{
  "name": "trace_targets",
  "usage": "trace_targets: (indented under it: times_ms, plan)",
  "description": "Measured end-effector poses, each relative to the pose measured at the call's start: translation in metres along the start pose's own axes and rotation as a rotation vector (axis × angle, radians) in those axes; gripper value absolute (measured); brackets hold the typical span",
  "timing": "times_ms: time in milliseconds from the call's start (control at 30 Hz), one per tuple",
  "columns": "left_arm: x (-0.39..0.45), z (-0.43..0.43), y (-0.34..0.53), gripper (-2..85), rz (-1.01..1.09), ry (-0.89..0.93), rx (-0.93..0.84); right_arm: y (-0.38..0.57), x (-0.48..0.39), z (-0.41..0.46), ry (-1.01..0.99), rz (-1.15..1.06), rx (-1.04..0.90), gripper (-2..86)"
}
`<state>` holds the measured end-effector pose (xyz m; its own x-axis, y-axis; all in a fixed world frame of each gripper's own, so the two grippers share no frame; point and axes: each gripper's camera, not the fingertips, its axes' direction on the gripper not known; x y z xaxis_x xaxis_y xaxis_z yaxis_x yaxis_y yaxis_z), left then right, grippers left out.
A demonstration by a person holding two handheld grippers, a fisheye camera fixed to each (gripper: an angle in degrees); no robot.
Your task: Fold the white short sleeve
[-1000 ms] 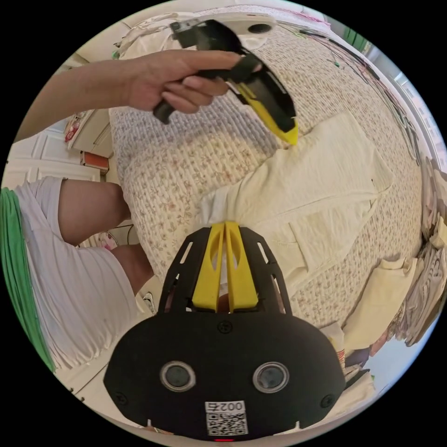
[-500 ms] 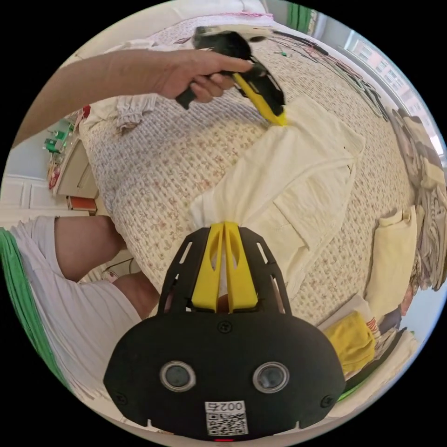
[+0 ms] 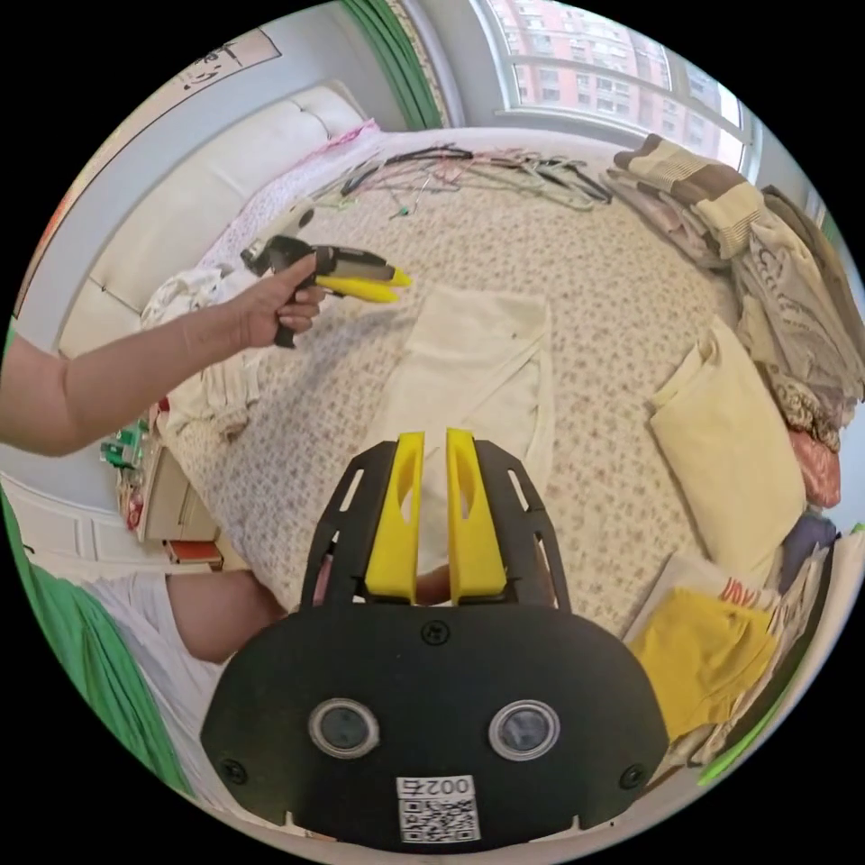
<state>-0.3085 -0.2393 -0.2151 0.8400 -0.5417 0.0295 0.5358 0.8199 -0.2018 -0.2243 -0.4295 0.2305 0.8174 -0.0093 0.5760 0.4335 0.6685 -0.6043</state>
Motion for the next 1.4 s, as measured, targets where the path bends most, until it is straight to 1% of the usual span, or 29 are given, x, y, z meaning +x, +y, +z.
trace_targets:
  times_ms: [100, 233, 333, 400, 433, 533, 600, 833, 933, 1000, 1133, 1233, 1333, 1367, 1400]
  plan:
    - [0.012, 0.023, -0.018, 11.5, 0.034, -0.073, -0.033, -0.050, 0.028, 0.020, -0.001, -0.005, 0.046, 9.3]
    - [0.020, 0.063, -0.031, 10.3, 0.067, -0.164, -0.126, -0.111, 0.054, 0.061, 0.003, -0.041, -0.003, 12.7]
    - [0.024, 0.081, -0.030, 8.1, 0.063, -0.261, -0.154, -0.142, 0.068, 0.108, 0.000, -0.096, -0.148, 14.1]
    - [0.025, 0.086, -0.027, 6.3, 0.053, -0.291, -0.148, -0.145, 0.076, 0.150, -0.009, -0.140, -0.318, 12.5]
    - [0.024, 0.088, -0.024, 4.9, 0.050, -0.302, -0.146, -0.143, 0.076, 0.156, -0.010, -0.150, -0.339, 11.7]
    - [0.028, 0.088, -0.017, 0.1, 0.055, -0.261, -0.131, -0.141, 0.085, 0.149, -0.072, -0.132, -0.297, 5.5]
    - [0.037, 0.085, -0.015, -0.8, 0.090, -0.264, -0.118, -0.138, 0.092, 0.132, -0.087, -0.081, -0.221, 1.8]
    - [0.076, 0.056, -0.002, -1.1, 0.200, -0.222, -0.009, -0.124, 0.102, 0.077, -0.076, 0.003, -0.012, -0.5]
    - [0.099, 0.035, 0.020, -1.1, 0.281, -0.188, 0.051, -0.106, 0.093, 0.041, -0.067, -0.010, 0.089, -0.6]
    - [0.110, 0.024, 0.040, -1.2, 0.332, -0.140, 0.070, -0.077, 0.082, 0.013, -0.068, -0.021, 0.150, -0.6]
    - [0.127, 0.023, 0.107, -1.3, 0.424, -0.020, 0.024, -0.015, 0.059, -0.014, -0.061, -0.018, 0.183, -0.4]
    - [0.130, 0.043, 0.161, -1.4, 0.456, 0.000, -0.070, 0.042, 0.032, -0.014, -0.042, -0.018, 0.120, -0.3]
    - [0.125, 0.078, 0.216, -1.4, 0.477, -0.041, -0.188, 0.095, 0.008, 0.013, -0.011, 0.014, -0.042, -0.1]
    - [0.118, 0.097, 0.236, -1.4, 0.474, -0.075, -0.253, 0.114, 0.002, 0.027, 0.021, 0.044, -0.119, -0.2]
    - [0.114, 0.107, 0.245, -1.4, 0.472, -0.090, -0.280, 0.131, -0.004, 0.036, 0.070, 0.081, -0.168, -0.4]
